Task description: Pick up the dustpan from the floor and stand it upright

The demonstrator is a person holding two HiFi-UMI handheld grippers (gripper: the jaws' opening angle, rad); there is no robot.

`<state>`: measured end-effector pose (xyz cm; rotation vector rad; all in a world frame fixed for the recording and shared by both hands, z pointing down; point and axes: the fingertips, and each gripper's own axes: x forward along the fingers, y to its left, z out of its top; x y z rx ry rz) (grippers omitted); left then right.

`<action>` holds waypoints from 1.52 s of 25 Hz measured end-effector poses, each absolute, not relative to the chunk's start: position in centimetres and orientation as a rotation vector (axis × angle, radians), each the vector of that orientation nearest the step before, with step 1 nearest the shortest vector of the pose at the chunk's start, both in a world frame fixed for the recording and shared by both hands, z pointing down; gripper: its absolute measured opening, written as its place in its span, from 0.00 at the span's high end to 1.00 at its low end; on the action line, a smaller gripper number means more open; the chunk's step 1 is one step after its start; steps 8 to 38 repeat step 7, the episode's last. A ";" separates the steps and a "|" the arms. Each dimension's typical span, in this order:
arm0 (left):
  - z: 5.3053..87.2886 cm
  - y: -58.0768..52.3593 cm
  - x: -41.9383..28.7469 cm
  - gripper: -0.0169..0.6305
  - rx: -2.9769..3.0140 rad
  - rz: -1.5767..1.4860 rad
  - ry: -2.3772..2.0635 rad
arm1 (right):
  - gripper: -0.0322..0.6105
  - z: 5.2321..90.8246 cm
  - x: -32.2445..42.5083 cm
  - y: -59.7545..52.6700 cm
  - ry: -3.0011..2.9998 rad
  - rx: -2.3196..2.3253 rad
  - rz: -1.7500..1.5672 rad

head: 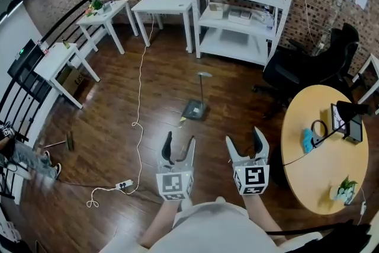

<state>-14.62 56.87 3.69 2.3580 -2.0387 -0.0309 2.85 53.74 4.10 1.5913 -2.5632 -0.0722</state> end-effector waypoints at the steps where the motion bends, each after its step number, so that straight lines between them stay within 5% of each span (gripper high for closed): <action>1: 3.2 57.1 -15.2 0.51 2.365 -0.043 -2.041 | 0.43 4.0 2.3 53.9 -2.560 1.590 -0.076; 38: 0.7 59.3 -17.8 0.51 2.397 -0.102 -2.051 | 0.43 3.9 -0.4 55.7 -2.535 1.572 -0.089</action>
